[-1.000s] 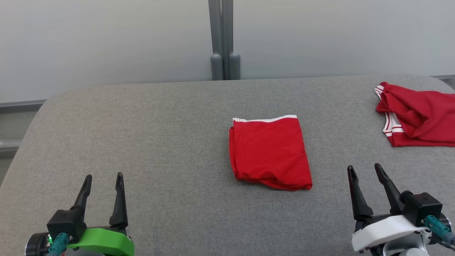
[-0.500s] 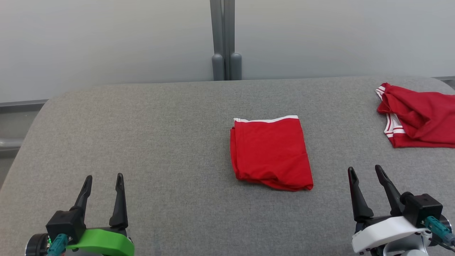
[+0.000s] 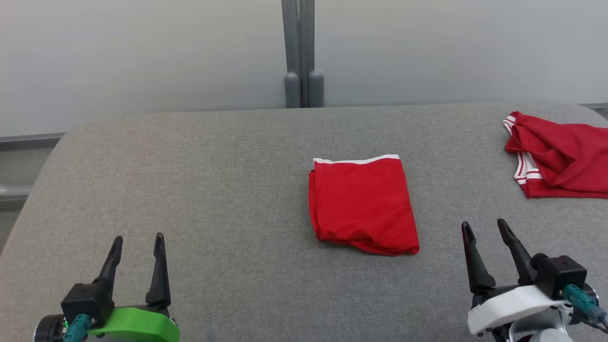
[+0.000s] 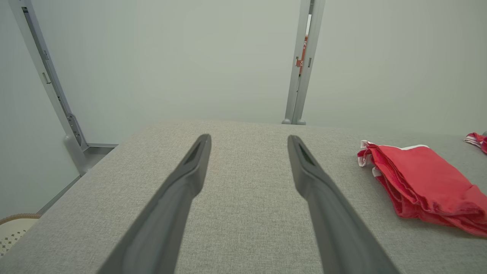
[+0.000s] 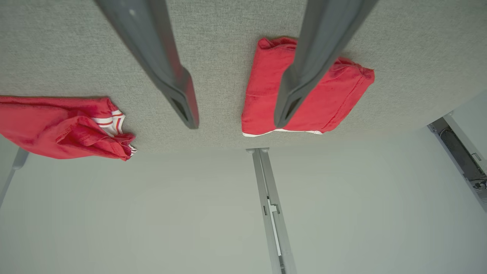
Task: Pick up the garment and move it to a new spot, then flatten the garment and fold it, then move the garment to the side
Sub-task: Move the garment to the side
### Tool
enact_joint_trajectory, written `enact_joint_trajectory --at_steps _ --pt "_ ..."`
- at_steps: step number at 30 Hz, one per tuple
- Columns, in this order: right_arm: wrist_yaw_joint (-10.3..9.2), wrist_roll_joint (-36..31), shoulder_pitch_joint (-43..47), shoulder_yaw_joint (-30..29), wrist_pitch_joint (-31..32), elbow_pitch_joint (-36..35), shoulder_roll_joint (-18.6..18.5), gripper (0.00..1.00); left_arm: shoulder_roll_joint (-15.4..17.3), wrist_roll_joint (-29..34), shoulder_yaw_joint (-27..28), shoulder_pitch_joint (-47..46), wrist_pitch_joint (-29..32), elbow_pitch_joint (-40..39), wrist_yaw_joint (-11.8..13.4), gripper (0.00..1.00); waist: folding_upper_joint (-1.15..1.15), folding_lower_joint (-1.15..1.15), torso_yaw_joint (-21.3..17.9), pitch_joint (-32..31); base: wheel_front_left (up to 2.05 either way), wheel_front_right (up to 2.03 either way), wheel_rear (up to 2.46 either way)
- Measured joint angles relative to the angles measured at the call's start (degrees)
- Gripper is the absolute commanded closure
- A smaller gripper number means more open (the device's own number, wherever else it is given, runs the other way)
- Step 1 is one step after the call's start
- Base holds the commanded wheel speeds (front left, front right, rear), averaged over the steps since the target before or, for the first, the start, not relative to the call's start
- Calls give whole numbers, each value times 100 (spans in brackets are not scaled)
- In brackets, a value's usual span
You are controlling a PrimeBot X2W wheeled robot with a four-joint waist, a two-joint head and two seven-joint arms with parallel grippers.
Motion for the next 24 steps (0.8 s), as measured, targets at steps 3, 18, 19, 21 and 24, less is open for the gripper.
enact_joint_trajectory --at_steps 3,18,19,21,24 --pt "0 16 -382 156 -27 159 -141 0 5 -40 -23 -3 -3 12 10 0 0 0 19 38 0 0 0" --pt "0 44 -2532 668 494 1937 -555 0 -20 -96 -247 -291 -89 127 11 0 0 0 366 408 0 0 0" --pt "0 38 -2649 692 572 2120 -549 0 -30 -99 -270 -326 -109 151 11 0 0 0 401 452 0 0 0" --pt "0 36 -2817 744 635 2450 -531 0 -41 -111 -304 -378 -135 199 11 0 0 0 466 532 0 0 0" --pt "0 48 -3018 769 753 2943 -516 0 -53 -119 -343 -486 -168 242 11 0 0 0 567 658 0 0 0"
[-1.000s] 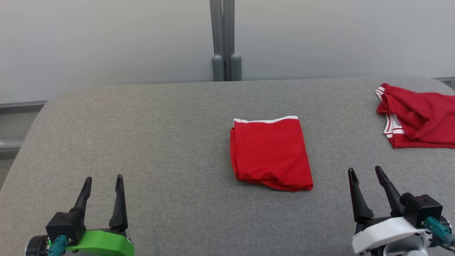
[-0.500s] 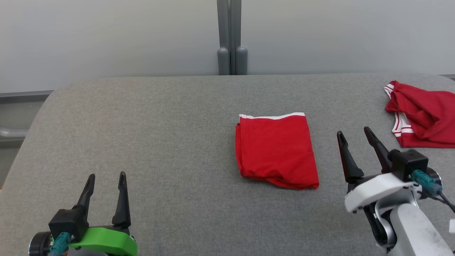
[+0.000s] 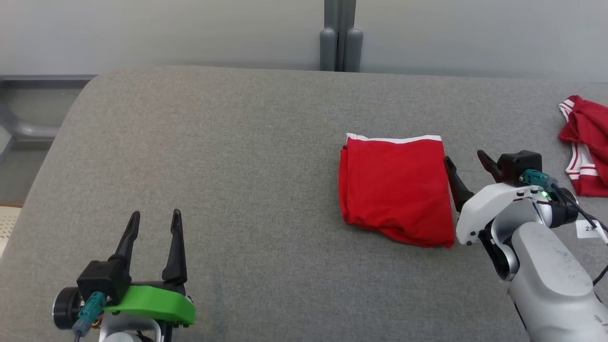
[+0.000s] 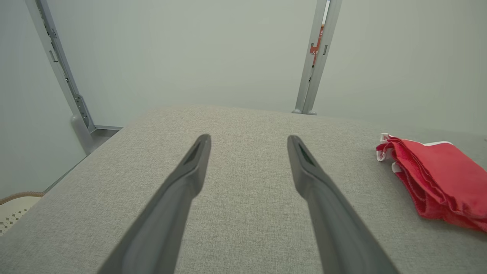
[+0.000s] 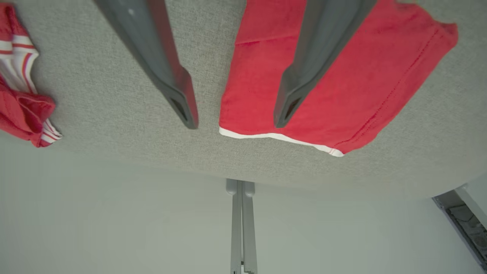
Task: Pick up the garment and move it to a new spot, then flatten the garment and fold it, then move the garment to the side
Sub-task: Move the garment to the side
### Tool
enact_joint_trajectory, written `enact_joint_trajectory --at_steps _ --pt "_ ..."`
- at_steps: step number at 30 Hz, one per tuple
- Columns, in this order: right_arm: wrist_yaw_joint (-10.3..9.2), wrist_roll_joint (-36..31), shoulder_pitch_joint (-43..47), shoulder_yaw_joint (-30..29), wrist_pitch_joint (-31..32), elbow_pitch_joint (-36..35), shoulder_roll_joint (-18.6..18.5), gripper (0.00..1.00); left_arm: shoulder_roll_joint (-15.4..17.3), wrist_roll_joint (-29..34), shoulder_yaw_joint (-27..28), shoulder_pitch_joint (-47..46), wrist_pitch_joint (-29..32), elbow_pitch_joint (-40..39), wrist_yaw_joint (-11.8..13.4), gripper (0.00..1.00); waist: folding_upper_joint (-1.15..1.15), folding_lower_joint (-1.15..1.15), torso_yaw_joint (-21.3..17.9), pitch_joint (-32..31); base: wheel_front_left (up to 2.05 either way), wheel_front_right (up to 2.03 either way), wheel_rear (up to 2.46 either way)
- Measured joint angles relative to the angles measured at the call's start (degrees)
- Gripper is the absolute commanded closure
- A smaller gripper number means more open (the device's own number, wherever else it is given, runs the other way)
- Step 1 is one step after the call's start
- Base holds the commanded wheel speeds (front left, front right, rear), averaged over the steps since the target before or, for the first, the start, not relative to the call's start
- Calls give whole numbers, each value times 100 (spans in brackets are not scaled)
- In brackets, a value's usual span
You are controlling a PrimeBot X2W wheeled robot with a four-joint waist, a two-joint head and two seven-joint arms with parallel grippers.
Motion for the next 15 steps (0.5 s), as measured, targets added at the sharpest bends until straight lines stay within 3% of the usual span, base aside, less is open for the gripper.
enact_joint_trajectory --at_steps 15 --pt "1 350 -708 120 -94 2075 241 0 -20 -35 -126 -395 -178 320 -7 0 0 0 322 531 0 0 0"
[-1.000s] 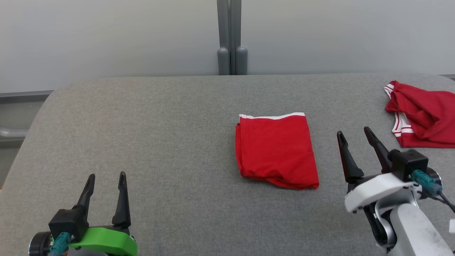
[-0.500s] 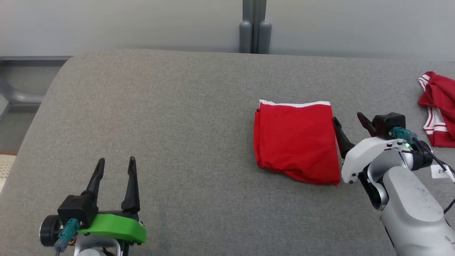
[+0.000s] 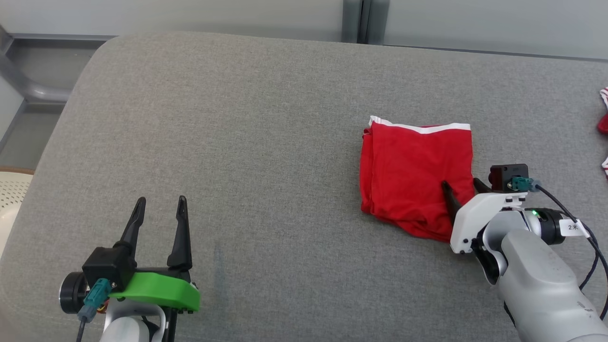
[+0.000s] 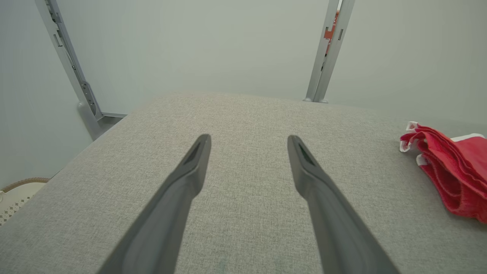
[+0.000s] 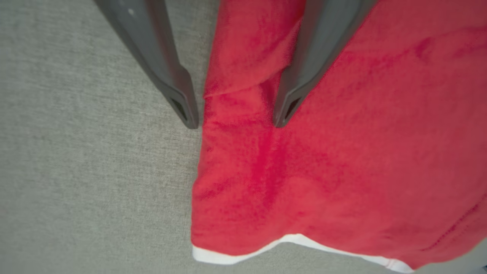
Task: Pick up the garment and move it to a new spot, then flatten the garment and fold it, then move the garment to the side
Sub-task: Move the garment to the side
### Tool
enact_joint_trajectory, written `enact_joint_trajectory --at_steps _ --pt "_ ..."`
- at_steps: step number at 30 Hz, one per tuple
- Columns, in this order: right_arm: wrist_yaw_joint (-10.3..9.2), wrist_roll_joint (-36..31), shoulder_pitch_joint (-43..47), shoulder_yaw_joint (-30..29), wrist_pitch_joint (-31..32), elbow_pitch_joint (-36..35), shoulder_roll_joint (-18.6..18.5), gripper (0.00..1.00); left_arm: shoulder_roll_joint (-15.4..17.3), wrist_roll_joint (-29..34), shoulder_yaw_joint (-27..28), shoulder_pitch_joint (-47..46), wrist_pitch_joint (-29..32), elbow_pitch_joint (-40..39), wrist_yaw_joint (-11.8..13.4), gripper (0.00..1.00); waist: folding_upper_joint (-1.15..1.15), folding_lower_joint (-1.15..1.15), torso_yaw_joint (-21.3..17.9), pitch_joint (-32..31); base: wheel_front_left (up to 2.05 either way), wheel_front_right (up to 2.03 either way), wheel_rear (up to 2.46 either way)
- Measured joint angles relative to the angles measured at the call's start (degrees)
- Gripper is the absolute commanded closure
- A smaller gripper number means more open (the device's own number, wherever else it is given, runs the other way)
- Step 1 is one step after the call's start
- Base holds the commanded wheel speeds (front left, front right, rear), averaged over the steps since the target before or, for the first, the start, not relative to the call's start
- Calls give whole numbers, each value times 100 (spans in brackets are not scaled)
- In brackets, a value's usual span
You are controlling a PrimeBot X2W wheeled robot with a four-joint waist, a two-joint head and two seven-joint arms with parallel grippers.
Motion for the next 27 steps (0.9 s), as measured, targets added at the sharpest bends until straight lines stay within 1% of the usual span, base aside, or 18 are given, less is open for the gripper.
enact_joint_trajectory --at_steps 6,7,8,9,13,16,23,27 --pt "1 101 -133 47 -77 470 96 0 1 -19 -3 -15 -48 48 7 0 0 0 -8 -24 0 0 0" --pt "1 143 -160 77 -41 528 122 36 2 -22 -4 -15 -54 55 7 0 0 0 -20 -27 0 0 0" --pt "1 222 -179 109 -12 568 162 80 2 -26 -10 -15 -66 67 8 0 0 0 -32 -30 0 0 0" --pt "1 270 -190 145 8 576 182 100 2 -26 -14 -15 -66 76 9 0 0 0 -41 -31 0 0 0" --pt "4 331 -292 455 10 599 158 100 -1 -33 -66 -37 -74 89 13 0 0 0 -79 -16 0 0 0" --pt "10 229 -450 848 46 569 -27 100 -1 -34 -79 -67 -92 87 14 0 0 0 -123 6 0 0 0" --pt "4 175 -1151 1912 366 213 -758 100 37 -42 -111 -125 -114 21 32 0 0 0 -329 190 0 0 0" --pt "4 374 -1596 2531 586 -169 -1332 100 53 -29 -141 -315 -145 -151 32 0 0 0 -460 455 0 0 0"
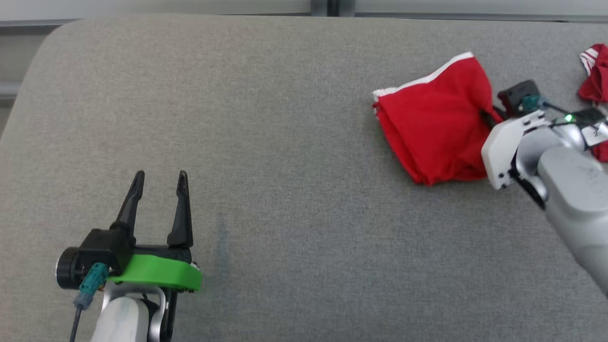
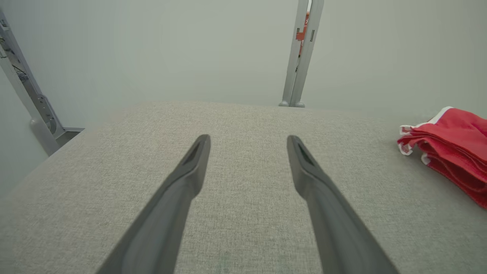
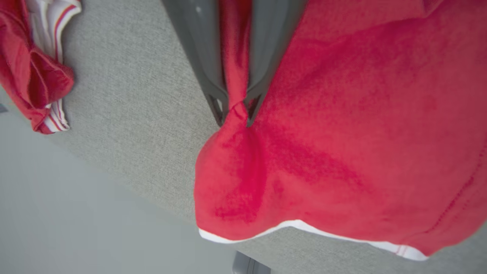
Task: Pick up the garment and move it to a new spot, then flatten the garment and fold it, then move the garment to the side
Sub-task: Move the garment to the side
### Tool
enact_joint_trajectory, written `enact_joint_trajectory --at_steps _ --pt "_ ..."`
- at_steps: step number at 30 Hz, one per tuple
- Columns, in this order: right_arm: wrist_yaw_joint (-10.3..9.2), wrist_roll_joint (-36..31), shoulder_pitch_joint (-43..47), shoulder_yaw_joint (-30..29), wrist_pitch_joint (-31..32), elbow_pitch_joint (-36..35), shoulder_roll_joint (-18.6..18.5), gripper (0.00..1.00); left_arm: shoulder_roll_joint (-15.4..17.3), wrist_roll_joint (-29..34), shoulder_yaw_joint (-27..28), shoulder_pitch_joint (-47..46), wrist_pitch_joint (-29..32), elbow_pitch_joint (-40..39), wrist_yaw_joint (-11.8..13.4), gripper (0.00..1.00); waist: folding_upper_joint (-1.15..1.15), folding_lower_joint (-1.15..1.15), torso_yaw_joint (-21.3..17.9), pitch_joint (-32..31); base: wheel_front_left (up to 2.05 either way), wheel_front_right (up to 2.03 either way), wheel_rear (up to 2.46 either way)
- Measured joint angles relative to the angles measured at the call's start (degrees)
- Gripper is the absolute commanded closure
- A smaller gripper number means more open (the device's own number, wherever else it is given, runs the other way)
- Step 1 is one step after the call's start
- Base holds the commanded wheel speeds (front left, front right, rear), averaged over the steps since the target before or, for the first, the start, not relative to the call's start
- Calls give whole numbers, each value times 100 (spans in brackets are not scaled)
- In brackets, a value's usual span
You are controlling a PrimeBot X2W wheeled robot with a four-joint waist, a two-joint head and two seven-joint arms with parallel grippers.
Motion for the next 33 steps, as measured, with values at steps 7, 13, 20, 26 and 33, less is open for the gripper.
enact_joint_trajectory --at_steps 7,13,20,26,33 --pt "-1 471 -727 702 165 -745 -1076 100 140 91 -18 -299 -21 -348 10 0 0 0 -345 543 0 0 0" --pt "-1 815 -1205 896 265 -1222 -1969 100 311 162 11 -407 71 -760 53 0 0 0 -759 946 0 0 0" --pt "-1 1107 -1565 865 335 -1404 -2700 100 532 255 42 -443 330 -1228 84 0 0 0 -1173 1446 0 0 0" --pt "0 1216 -1773 918 350 -1205 -2932 100 661 302 36 -479 485 -1568 112 0 0 1 -1432 1830 0 0 0" --pt "0 1082 -2100 1024 68 -778 -2916 100 759 309 36 -478 593 -1863 134 0 0 1 -1626 2075 0 0 0"
